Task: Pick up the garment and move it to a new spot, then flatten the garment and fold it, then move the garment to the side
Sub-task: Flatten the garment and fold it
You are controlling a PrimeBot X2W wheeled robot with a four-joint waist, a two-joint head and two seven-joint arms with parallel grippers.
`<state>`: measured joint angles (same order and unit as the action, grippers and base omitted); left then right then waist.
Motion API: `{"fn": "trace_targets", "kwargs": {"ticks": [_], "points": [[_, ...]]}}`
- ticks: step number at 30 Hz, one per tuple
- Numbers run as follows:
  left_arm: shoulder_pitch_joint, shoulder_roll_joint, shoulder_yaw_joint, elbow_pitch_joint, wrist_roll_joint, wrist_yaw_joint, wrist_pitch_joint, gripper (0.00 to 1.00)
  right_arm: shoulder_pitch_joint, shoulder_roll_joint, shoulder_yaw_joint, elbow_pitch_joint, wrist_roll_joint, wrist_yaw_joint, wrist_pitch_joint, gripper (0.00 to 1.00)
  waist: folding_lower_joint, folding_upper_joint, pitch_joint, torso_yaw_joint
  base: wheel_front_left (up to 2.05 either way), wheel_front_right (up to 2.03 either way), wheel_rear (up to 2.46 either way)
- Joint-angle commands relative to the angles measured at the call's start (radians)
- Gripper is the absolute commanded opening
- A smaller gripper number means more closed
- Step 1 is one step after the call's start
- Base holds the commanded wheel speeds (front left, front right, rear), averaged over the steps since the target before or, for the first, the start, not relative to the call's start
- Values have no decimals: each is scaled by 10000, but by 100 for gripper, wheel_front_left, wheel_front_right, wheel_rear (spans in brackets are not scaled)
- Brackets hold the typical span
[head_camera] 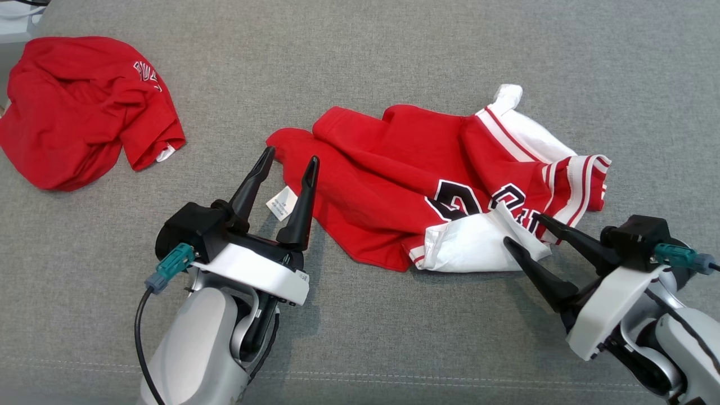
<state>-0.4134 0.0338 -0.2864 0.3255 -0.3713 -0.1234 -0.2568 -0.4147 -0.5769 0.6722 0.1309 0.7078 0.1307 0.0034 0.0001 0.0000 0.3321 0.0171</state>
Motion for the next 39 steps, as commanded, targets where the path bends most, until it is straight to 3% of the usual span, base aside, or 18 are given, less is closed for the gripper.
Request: {"fn": "trace_targets", "kwargs": {"ticks": [1,8,10,12,14,20,23,28,39], "points": [[-157,164,285,-252,11,-73,-49,100,49,-13,-27,-236,-312,0,-256,94,-1,0,-3,-6,0,0,0],[-136,164,197,-213,3,-73,-49,100,-293,400,51,-148,-933,0,-319,77,-1,0,-80,101,0,0,0],[-115,164,204,-200,-3,-73,-49,100,-311,446,78,-15,-976,0,-194,68,-1,0,-114,159,0,0,0],[-92,164,194,-194,-23,-73,-49,100,-305,448,81,128,-1026,0,-91,48,-1,0,-133,219,0,0,0],[-74,164,202,-198,-42,-73,-49,100,-257,465,22,270,-1047,0,2,40,-1,0,-147,262,0,0,0],[-34,164,243,-204,-47,-73,-49,100,-134,513,-135,504,-1238,0,240,29,-1,0,-147,281,0,0,0],[-43,164,260,-191,-22,-73,-49,100,-155,553,-152,512,-1300,0,302,0,-1,0,-141,237,0,0,0],[-54,164,283,-180,9,-73,-49,100,-255,479,-371,342,-1406,0,35,0,-1,0,-241,144,0,0,0],[98,164,347,-115,98,-73,-49,100,-647,-88,-2216,-278,-1607,0,-1061,0,-1,0,-637,-160,0,0,0]]}}
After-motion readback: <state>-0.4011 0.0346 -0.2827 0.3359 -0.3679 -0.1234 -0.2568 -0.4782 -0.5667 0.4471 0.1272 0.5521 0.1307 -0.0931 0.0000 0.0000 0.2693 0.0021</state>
